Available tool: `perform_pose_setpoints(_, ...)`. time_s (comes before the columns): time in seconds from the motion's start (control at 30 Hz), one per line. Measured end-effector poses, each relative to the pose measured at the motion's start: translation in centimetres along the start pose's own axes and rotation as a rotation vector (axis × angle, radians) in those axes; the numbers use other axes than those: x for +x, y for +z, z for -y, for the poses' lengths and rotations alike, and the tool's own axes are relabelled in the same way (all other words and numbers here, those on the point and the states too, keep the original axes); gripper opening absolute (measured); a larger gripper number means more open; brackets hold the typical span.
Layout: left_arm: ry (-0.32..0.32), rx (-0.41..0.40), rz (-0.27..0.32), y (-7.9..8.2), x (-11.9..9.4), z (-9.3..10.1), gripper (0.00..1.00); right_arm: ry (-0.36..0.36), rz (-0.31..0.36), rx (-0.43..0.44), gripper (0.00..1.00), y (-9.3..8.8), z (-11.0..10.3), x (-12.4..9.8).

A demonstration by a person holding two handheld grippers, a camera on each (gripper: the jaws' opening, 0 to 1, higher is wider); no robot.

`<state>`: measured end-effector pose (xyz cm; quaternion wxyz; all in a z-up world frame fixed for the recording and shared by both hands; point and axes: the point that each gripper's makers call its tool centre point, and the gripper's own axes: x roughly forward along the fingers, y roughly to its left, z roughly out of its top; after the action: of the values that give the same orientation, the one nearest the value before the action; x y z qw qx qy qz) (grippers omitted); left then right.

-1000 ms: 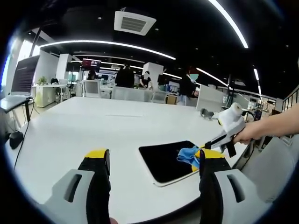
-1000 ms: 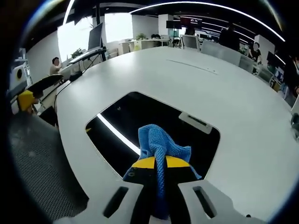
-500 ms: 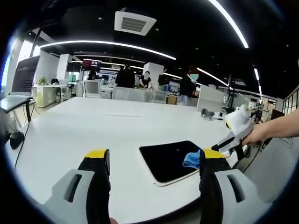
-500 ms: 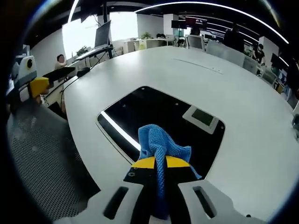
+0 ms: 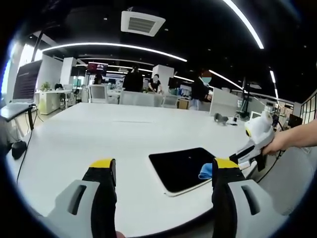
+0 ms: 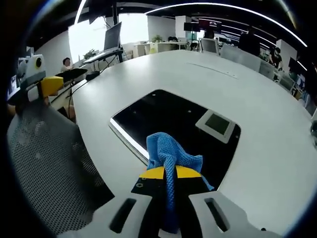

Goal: Wipe the mirror surface with the cleaning cloth until all visible marks leave the cleaned area.

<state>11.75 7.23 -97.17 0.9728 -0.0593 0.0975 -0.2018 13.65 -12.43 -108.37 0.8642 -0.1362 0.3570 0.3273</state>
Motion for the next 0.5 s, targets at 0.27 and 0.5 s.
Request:
perform_pose_setpoints(0.27,0.002,0.003,-0.004,-0.07,-0.01,-0.05,0.77,0.016,0.007,-0.04,0.0,0.07,0.01,0.03)
perform_pose_setpoints(0.5,0.007,0.004,0.002,0.03,0.0,-0.1,0.77,0.045,0.007,-0.124,0.0,0.05,0.05,0.05)
